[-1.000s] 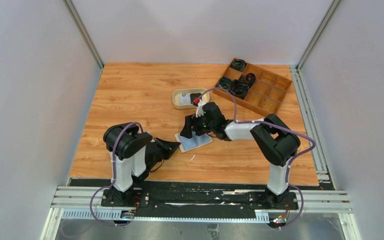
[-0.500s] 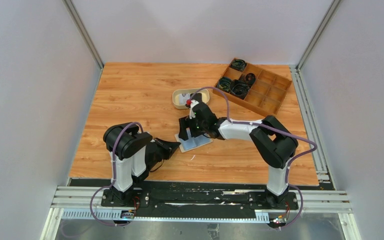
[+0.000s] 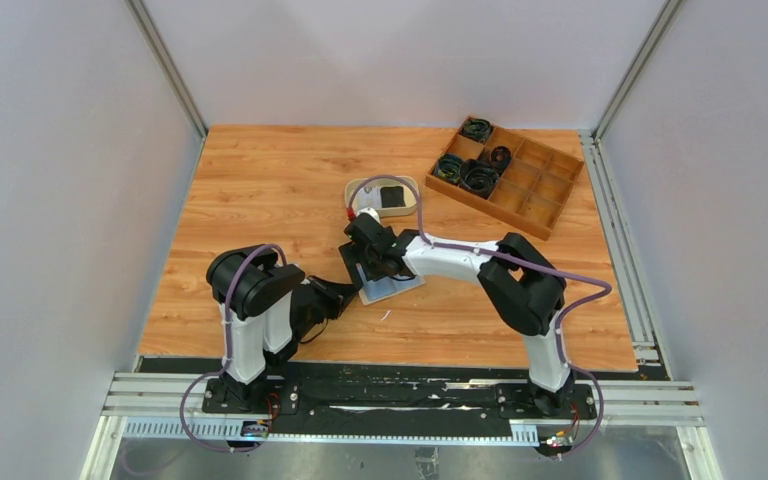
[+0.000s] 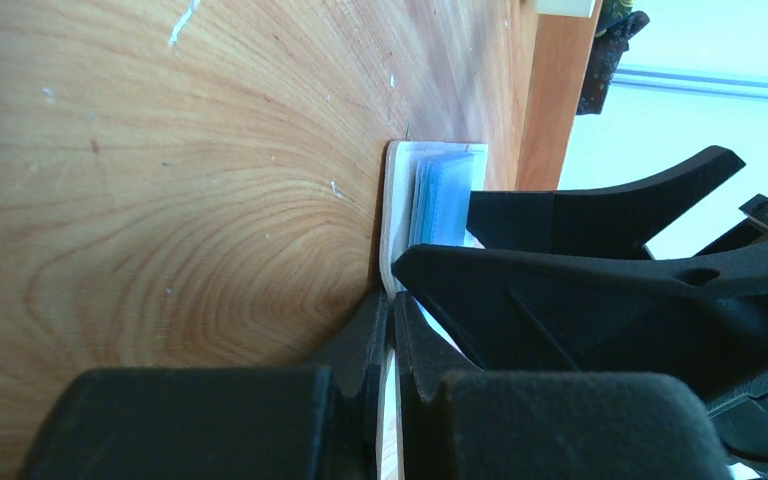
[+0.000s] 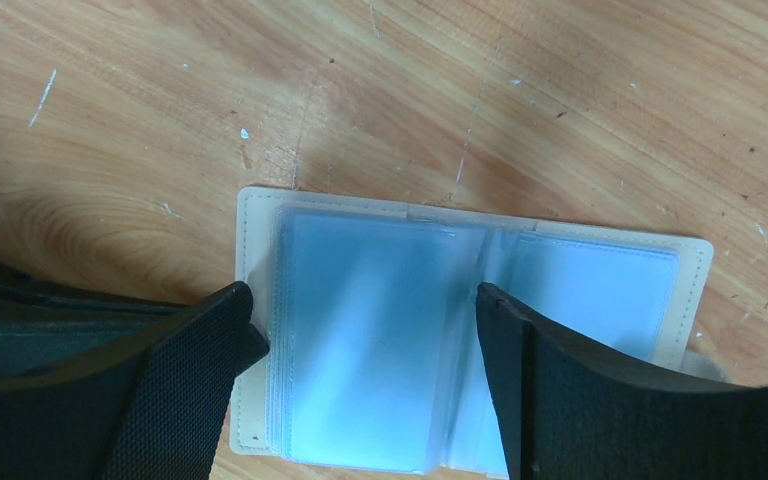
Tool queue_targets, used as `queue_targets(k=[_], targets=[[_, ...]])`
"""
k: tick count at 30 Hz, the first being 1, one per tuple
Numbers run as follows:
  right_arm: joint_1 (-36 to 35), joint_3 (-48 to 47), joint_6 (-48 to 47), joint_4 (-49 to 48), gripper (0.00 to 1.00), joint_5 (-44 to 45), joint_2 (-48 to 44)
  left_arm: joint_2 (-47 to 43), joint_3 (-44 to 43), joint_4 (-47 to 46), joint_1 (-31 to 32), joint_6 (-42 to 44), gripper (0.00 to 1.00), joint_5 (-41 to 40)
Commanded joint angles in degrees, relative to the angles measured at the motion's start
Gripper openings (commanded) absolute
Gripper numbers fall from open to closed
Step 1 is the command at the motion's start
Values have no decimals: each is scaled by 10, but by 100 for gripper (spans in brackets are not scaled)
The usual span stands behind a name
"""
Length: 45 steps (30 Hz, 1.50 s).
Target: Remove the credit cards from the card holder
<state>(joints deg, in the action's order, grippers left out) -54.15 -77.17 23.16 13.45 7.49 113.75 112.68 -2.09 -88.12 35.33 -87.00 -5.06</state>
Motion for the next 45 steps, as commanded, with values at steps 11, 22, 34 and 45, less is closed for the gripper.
queue_targets(k=[11,22,34,45], targets=[[-27,-32,27,201,88,92,74,49,70,-2,1,63,0,-10],[3,32,13,196,89,117,31,38,77,4,1,64,0,-28],[37,73,12,203,90,140,-1,36,80,4,1,65,0,-35],[62,91,9,221,91,165,-28,32,81,4,1,68,0,-39]])
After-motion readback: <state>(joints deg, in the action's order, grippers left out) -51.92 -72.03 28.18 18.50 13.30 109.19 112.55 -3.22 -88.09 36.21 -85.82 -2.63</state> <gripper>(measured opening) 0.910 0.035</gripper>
